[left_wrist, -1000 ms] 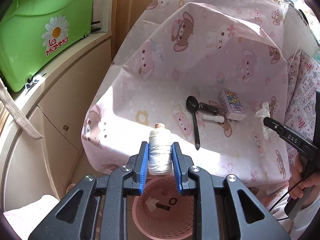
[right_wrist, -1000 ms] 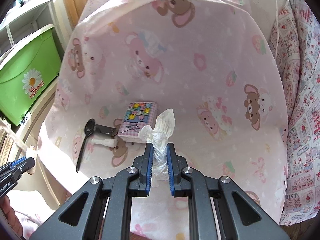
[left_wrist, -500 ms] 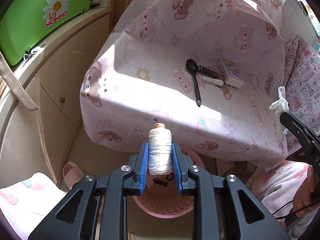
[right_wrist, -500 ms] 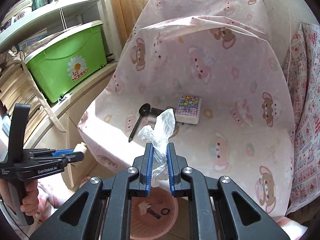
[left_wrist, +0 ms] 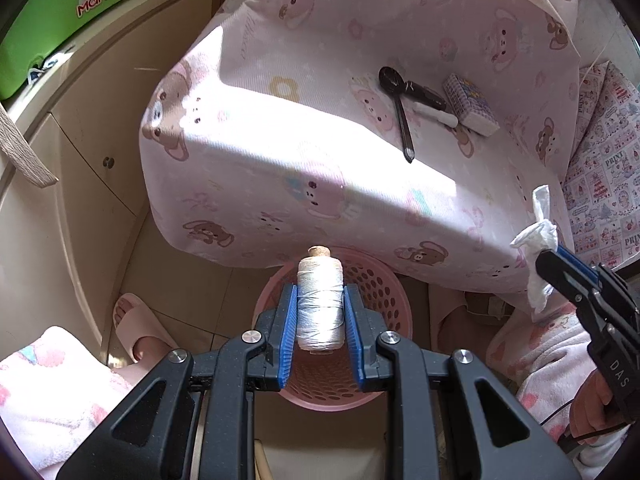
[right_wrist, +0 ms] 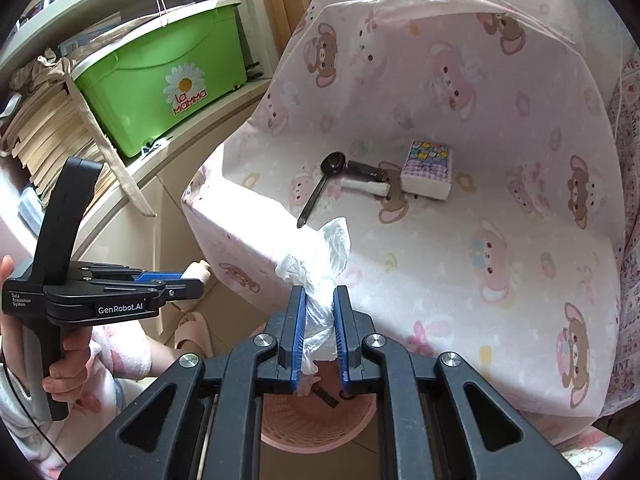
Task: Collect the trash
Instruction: 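Carry tissue and thread spool over the pink basket and open both grippers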
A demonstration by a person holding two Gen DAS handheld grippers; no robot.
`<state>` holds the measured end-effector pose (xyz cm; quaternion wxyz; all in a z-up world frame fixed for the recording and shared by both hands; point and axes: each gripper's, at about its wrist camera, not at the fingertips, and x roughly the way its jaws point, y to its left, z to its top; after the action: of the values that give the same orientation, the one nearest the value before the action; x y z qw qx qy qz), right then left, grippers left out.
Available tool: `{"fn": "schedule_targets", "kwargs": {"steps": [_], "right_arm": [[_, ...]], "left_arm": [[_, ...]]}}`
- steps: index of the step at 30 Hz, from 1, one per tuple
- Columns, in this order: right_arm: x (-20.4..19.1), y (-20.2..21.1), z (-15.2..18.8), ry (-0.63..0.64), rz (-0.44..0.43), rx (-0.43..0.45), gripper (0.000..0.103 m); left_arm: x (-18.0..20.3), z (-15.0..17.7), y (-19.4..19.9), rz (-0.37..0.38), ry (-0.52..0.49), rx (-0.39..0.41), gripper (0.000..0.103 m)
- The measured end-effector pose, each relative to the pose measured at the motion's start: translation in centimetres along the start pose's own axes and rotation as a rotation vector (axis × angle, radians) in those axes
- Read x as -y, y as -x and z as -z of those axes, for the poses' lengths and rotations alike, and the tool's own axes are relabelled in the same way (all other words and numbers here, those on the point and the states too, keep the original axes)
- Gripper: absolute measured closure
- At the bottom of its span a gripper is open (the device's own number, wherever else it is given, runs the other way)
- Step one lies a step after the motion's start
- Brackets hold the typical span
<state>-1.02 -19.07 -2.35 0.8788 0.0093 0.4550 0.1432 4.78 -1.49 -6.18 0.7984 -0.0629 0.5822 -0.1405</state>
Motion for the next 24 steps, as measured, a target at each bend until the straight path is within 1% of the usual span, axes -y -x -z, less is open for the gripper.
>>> {"fn": "schedule_targets", "kwargs": {"steps": [2,3,5,7,10,14,20,24], "right_arm": [[-0.4,-1.5,0.6,0.010,0.002,-0.057,0.089],[-0.5,-2.2,0.9,0.010,0.002,-0.082,0.089],[-0.7,-3.7,1.6,0.020,-0.002,-0.139,0.089],[-0.9,-4.9,2.1,0.033,0.016,-0.169,0.089],[-1.2,-6.7,3.0,0.048,0.033,-0.221,0.089],[-1.7,-9.0,4.3,0.079,0.061,-0.286,0.089],[-2.4,-11.8,5.9,0.128,0.100,-0.359,0.089],[-2.3,-13.3,6.5,0.131,0.109,-0.399,0.089]], "left_arm": [[-0.4,0.1,-1.4,0.051,0.030,-0.049,0.081],[-0.4,0.3,-2.3,0.058,0.041,-0.077,0.081],[-0.2,0.5,-3.6,0.013,0.026,-0.104,0.081],[0.1,0.8,-4.6,-0.015,0.006,-0.126,0.081],[-0.2,1.1,-6.2,-0.006,0.032,-0.179,0.081],[-1.1,1.5,-8.2,-0.052,0.058,-0.233,0.081],[-2.5,2.1,-11.3,-0.062,0.130,-0.327,0.081],[-3.2,2.8,-13.0,-0.081,0.157,-0.386,0.081]]}}
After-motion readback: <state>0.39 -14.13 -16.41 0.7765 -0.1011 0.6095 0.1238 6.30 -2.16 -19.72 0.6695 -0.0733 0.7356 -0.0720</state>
